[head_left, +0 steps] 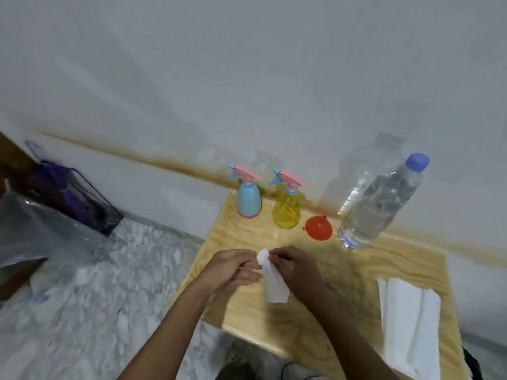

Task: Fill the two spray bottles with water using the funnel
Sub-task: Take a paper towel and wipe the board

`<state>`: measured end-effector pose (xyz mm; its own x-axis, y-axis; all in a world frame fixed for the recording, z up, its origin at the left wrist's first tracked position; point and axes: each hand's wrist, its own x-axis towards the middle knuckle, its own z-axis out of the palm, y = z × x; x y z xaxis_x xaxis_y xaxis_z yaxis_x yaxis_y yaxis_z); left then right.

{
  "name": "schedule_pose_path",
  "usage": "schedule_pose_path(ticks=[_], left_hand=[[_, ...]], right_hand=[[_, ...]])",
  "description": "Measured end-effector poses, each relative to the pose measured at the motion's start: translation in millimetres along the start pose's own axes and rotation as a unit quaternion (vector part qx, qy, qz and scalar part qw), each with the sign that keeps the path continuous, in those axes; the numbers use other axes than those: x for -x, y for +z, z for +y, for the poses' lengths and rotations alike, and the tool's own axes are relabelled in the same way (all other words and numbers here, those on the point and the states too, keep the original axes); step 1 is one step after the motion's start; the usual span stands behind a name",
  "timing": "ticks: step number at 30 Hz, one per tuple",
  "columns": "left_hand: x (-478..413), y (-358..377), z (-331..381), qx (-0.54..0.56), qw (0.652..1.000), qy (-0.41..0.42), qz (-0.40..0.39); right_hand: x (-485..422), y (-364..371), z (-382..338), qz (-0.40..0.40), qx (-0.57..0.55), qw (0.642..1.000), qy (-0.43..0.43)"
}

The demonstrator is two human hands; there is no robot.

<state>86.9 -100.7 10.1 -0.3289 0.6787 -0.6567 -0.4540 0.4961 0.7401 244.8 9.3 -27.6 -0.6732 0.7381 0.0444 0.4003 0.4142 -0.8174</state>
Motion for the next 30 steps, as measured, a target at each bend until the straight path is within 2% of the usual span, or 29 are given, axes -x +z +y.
schedule_pose_path(ticks=[2, 4, 8, 11, 15, 19, 22, 27, 30], left_hand=[[-15.8, -28.0, -3.9, -0.126, 0.985, 0.059, 0.098], [-32.5, -53.8, -9.1, -0.274, 0.94, 0.121, 0.163], [-77.4, -93.3, -25.2, -0.439, 0.877, 0.135, 0.142], [-104.9, -105.9, -34.0, -0.523, 0.839, 0.057, 0.137], [-128.5, -118.0, -46.0, -0.509, 0.856, 0.028, 0.089], [-134.5, -118.4, -52.1, -0.477, 0.874, 0.03, 0.085], [-134.7, -116.8, -54.1, -0.462, 0.882, 0.043, 0.086], [-136.8, -117.1, -56.3, -0.448, 0.888, 0.048, 0.092], [-136.2, -117.2, -57.7, -0.44, 0.891, 0.055, 0.097]], right_hand=[[-12.8, 20.2, 2.2, 0.013, -0.003, 0.999, 0.032], [-25.8, 37.6, 6.8, 0.022, -0.007, 0.998, 0.06], [-53.6, 68.3, 19.6, 0.038, 0.017, 0.996, 0.085], [-68.4, 84.4, 28.7, 0.058, 0.043, 0.993, 0.094], [-79.9, 97.4, 48.0, 0.06, 0.12, 0.988, 0.08], [-74.6, 108.5, 78.2, -0.029, 0.224, 0.971, 0.084], [-63.9, 116.6, 90.4, -0.085, 0.261, 0.961, 0.044], [-65.7, 144.8, 69.8, -0.131, 0.296, 0.946, 0.023], [-75.4, 167.7, 55.6, -0.128, 0.313, 0.941, -0.006]])
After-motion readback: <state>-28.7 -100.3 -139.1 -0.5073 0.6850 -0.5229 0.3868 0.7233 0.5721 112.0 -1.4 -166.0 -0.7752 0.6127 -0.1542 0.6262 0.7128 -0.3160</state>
